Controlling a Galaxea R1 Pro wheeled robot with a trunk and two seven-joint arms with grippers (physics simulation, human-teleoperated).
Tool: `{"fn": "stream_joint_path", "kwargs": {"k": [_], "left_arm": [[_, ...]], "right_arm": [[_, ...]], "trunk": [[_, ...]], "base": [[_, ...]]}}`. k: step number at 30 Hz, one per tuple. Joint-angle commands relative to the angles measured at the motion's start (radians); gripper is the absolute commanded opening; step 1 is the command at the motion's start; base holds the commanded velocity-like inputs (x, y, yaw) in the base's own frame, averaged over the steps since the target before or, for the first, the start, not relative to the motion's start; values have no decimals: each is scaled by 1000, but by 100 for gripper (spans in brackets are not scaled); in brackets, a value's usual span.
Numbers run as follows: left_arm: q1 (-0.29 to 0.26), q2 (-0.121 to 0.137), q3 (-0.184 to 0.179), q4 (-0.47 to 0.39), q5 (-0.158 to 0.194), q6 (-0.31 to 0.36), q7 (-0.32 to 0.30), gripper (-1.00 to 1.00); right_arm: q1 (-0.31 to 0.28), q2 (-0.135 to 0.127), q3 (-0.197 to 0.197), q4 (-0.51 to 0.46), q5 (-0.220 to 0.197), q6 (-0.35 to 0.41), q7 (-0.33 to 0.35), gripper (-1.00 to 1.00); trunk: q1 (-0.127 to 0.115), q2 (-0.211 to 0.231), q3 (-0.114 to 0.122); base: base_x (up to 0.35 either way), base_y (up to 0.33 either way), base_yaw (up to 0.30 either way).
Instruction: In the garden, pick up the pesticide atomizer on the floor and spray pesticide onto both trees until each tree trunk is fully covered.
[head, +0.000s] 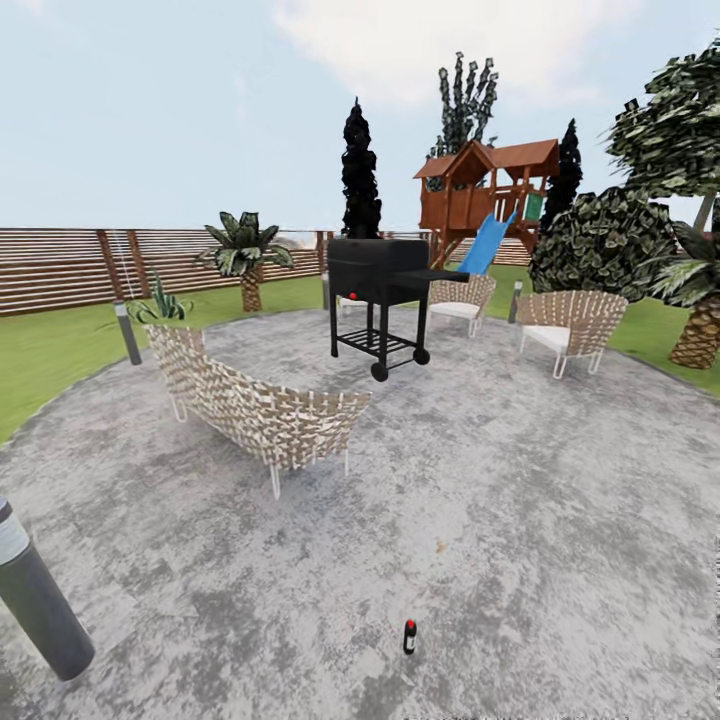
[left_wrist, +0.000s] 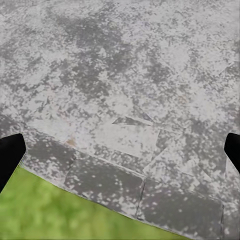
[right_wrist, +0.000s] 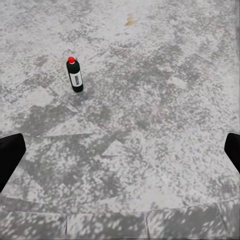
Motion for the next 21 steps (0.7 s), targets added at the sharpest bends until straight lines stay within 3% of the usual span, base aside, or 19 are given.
{"fn": "stream_joint_path", "kwargs": {"k": [1,21], "left_arm": [[0,0,-1,1,4,-3,1,100],[0,0,-1,1,4,-3,1,100]], "right_arm": [[-1,0,0,1,0,-3,0,100],[-1,0,0,2,0,-3,0,100]], "trunk": [[0,-1,-1],[0,-1,-1]], "base": [[0,304,-266],[0,304,-267]]}}
